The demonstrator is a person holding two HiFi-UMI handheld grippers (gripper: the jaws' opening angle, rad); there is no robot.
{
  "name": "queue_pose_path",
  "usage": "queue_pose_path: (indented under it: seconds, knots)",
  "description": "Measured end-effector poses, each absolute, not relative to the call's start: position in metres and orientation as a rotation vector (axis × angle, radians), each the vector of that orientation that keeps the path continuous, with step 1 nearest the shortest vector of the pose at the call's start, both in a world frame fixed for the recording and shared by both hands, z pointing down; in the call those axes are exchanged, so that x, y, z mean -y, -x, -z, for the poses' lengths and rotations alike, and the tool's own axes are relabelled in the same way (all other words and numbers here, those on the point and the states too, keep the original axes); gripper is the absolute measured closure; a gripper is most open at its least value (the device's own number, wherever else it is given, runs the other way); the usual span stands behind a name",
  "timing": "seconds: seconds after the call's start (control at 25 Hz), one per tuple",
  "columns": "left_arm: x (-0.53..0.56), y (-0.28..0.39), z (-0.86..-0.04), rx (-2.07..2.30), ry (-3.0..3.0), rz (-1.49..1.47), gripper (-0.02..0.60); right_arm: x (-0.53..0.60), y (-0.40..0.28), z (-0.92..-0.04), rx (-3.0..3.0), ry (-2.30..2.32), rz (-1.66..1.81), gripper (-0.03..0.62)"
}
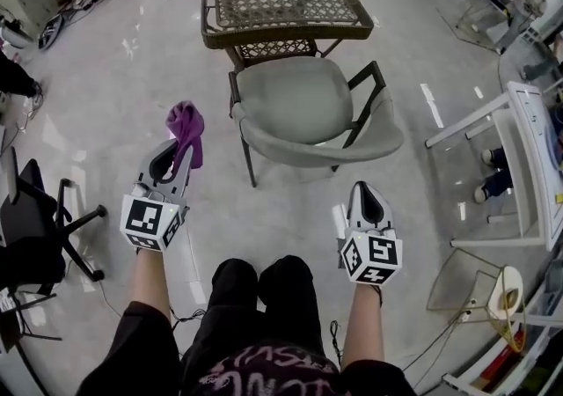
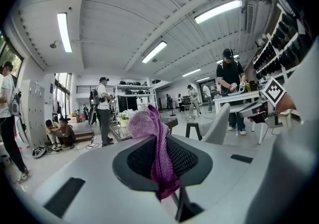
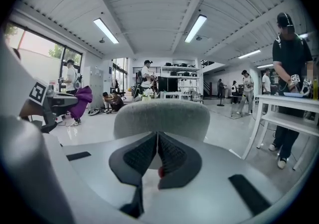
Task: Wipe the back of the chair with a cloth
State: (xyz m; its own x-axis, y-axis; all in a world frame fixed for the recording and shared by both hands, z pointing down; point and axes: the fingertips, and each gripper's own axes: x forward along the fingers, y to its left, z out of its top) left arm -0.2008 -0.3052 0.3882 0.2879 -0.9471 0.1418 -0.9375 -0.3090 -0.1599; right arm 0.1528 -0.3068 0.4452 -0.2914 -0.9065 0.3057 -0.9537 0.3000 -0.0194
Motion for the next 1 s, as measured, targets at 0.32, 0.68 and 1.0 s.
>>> queue_pose_path:
  seconds: [0.32,0.68,1.0]
  knots:
    - [0.336,0.195,-0.484,-1.784,2.445,0.324,0.511,0.329,-0.157,-0.533,2.363,-1.716,-0.242,0.566]
    - [0.376,0.191,-0.564,-1.711,2.392,0.253,0.511,0.355,-0.166,-0.632,2.385,-1.754,-0.176,0.566]
    - [0.380,0.169,-0.588,-1.626,2.417,0.174,0.511,0.348,-0.178,-0.666,2.378,-1.806,-0.108,0.566]
